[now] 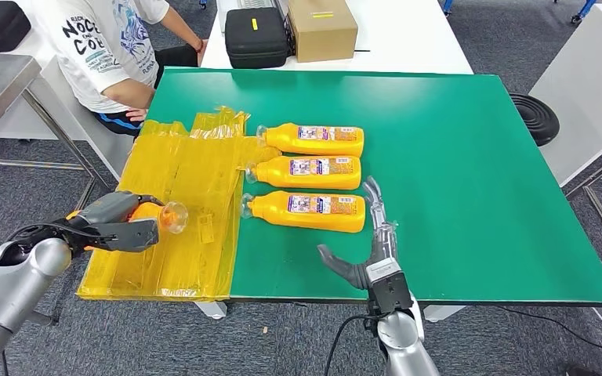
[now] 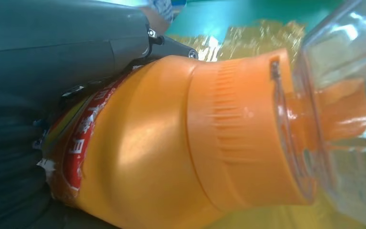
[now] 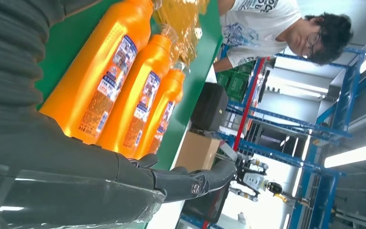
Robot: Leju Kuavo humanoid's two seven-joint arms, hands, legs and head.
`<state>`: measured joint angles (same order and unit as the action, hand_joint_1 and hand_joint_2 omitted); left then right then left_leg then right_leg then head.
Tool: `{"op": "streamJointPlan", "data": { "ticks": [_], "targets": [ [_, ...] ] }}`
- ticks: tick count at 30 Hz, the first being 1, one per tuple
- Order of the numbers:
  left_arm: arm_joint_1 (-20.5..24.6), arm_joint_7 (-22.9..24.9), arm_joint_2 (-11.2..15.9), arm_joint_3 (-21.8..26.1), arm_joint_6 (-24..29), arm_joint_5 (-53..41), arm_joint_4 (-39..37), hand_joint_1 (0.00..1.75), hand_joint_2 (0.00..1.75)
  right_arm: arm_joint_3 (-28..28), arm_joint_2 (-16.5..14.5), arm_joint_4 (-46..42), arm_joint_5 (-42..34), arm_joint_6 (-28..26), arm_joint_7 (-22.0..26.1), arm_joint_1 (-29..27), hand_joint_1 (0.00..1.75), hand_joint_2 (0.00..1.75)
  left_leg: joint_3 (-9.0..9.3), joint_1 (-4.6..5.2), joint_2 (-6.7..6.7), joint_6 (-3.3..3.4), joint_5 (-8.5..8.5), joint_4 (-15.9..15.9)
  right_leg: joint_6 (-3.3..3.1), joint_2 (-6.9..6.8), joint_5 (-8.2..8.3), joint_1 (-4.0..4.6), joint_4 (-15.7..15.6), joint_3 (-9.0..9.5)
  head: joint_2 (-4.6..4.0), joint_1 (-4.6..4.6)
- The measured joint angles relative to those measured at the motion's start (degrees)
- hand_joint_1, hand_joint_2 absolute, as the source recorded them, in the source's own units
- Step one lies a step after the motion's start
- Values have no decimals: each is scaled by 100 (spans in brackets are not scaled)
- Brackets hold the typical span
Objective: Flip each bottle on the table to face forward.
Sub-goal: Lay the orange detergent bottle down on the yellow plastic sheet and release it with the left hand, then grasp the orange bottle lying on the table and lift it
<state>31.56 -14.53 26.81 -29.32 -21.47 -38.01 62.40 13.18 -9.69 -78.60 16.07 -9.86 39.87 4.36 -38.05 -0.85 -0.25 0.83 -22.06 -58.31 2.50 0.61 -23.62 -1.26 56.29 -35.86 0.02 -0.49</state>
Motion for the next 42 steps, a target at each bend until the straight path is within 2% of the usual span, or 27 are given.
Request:
{"op": "streamJointPlan", "data": {
  "ticks": [6, 12, 27, 35, 37, 41, 42],
  "targets": [
    [108, 9, 51, -322, 2, 121, -226, 175, 175, -41, 19, -57, -104, -75, 7, -6, 0, 175, 0, 1, -2, 1, 0, 0, 0, -1, 1, -1, -1, 2, 0, 1],
    [246, 36, -33, -752, 101, 201, -537, 175, 175, -47, 50, -58, -216, -100, 7, 4, 0, 175, 1, 1, -4, 1, 0, 0, 0, -1, 2, -1, 0, 4, 0, -1],
    [660, 48, -679, -1517, 492, -225, -1368, 175, 175, -44, 51, 52, -168, -114, 7, 4, 0, 175, 9, 4, -35, 12, 9, 0, 1, -30, 1, -8, -2, 26, 0, -2],
    [869, 9, -904, -1936, 399, -500, -1660, 174, 175, -45, 51, 74, -126, -113, 7, -72, 0, 175, 16, 4, -35, 14, 10, 0, 1, -30, 1, -8, -2, 32, 0, -3],
    [948, -10, -964, -2042, 314, -549, -1747, 165, 175, -44, 51, 75, -125, -112, 7, -85, 0, 175, 17, 4, -35, 14, 10, 0, 1, -30, 1, -7, -2, 33, 0, -2],
    [1093, -92, -1076, -2237, 227, -591, -1924, 81, 175, -40, 51, 86, -141, -112, 7, -92, 0, 175, 18, 4, -34, 14, 10, 0, 1, -29, 1, -7, -1, 37, 0, -1],
    [1121, -113, -1092, -2278, 213, -592, -1962, 70, 175, -37, 51, 88, -155, -113, 7, -93, 0, 175, 19, 4, -34, 14, 10, 0, 1, -29, 1, -7, -1, 38, 0, -1]
  ]
}}
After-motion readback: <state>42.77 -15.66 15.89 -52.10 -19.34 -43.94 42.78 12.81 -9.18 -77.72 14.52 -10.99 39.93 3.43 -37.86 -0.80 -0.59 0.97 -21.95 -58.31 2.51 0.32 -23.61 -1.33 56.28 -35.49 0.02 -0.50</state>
